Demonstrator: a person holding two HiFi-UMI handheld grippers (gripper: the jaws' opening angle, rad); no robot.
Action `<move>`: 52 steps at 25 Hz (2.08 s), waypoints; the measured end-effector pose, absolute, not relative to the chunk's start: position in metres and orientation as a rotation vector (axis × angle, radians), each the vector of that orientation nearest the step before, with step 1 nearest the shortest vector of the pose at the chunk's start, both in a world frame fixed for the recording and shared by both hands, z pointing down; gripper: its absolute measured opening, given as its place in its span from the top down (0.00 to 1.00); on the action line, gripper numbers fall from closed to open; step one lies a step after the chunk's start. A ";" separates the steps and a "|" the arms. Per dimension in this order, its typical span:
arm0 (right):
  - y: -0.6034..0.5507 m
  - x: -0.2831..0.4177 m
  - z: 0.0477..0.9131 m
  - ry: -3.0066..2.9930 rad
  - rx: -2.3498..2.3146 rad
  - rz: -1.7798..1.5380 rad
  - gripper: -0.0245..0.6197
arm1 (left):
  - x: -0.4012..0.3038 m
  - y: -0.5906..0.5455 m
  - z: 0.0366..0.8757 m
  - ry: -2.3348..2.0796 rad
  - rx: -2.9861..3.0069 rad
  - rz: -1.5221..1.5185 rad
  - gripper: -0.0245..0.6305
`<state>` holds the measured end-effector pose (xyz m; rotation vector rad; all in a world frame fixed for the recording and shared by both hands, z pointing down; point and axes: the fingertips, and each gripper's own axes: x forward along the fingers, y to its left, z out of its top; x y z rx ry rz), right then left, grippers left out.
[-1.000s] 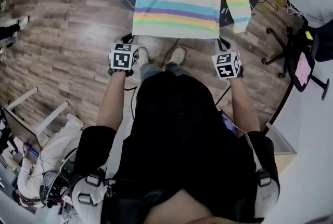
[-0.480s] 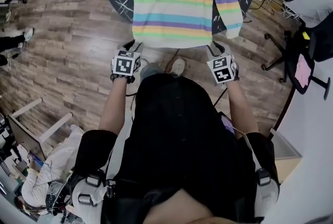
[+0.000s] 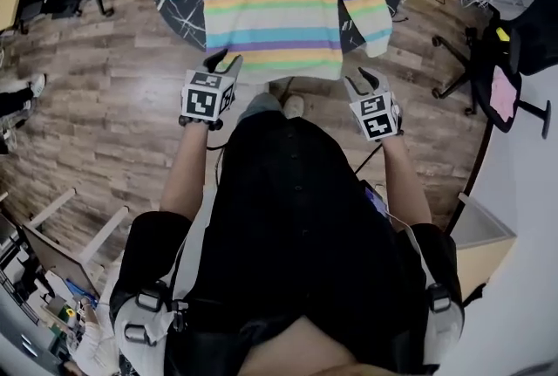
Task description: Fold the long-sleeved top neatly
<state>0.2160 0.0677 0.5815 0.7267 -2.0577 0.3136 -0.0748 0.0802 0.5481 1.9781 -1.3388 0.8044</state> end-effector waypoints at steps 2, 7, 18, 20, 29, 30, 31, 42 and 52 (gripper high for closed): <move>0.060 0.223 0.577 -2.038 0.781 0.343 0.71 | -0.067 0.063 0.545 -1.293 2.020 0.816 0.74; 0.040 0.237 0.568 -1.979 0.915 0.377 0.71 | -0.048 0.027 0.538 -1.166 2.131 0.848 0.74; -0.003 0.292 0.587 -1.927 0.994 0.440 0.71 | 0.041 -0.011 0.542 -0.980 2.269 0.948 0.74; -0.011 0.308 0.587 -1.943 0.961 0.433 0.71 | 0.079 -0.012 0.546 -0.947 2.291 0.972 0.74; -0.045 0.402 0.596 -2.013 0.803 0.419 0.71 | 0.221 -0.022 0.577 -0.956 2.230 0.992 0.71; -0.048 0.410 0.599 -2.013 0.789 0.421 0.71 | 0.230 -0.022 0.577 -0.962 2.230 0.999 0.71; -0.050 0.417 0.601 -2.011 0.778 0.423 0.72 | 0.239 -0.023 0.577 -0.966 2.238 1.012 0.71; -0.047 0.465 0.608 -2.020 0.728 0.476 0.72 | 0.319 -0.031 0.600 -0.826 2.391 1.297 0.65; -0.030 0.515 0.615 -1.961 0.821 0.563 0.73 | 0.324 -0.046 0.640 -0.876 2.363 1.548 0.55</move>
